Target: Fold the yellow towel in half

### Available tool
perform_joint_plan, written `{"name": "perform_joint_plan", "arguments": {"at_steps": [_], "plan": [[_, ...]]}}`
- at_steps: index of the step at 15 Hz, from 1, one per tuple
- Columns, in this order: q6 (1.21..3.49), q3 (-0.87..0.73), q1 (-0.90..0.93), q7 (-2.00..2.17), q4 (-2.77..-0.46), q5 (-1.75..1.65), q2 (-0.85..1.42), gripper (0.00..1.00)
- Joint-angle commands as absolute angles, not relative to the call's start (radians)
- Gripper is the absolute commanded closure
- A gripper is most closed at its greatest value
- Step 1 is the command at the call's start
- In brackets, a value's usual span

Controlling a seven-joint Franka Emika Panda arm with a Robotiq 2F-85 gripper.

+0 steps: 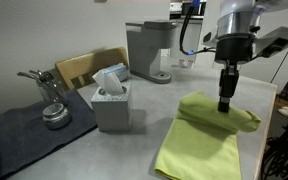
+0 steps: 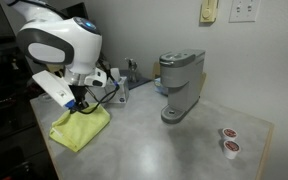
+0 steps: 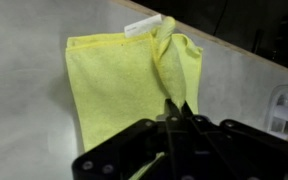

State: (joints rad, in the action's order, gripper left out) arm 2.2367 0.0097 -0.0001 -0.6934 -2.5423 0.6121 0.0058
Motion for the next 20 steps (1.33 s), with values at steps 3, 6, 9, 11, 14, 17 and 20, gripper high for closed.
{"name": "perform_joint_plan", "arguments": {"at_steps": [3, 6, 9, 11, 14, 17, 20], "plan": [[2.236, 0.057, 0.051, -0.690, -2.510, 0.619, 0.036, 0.99], [2.244, 0.080, 0.074, -0.679, -2.492, 0.610, 0.054, 0.99], [2.250, 0.102, 0.092, -0.653, -2.470, 0.596, 0.084, 0.70], [2.251, 0.115, 0.099, -0.642, -2.457, 0.589, 0.105, 0.65], [2.245, 0.131, 0.104, -0.630, -2.436, 0.579, 0.132, 0.43], [2.243, 0.144, 0.103, -0.624, -2.421, 0.571, 0.152, 0.20], [2.238, 0.149, 0.098, -0.626, -2.416, 0.567, 0.151, 0.02]]}}
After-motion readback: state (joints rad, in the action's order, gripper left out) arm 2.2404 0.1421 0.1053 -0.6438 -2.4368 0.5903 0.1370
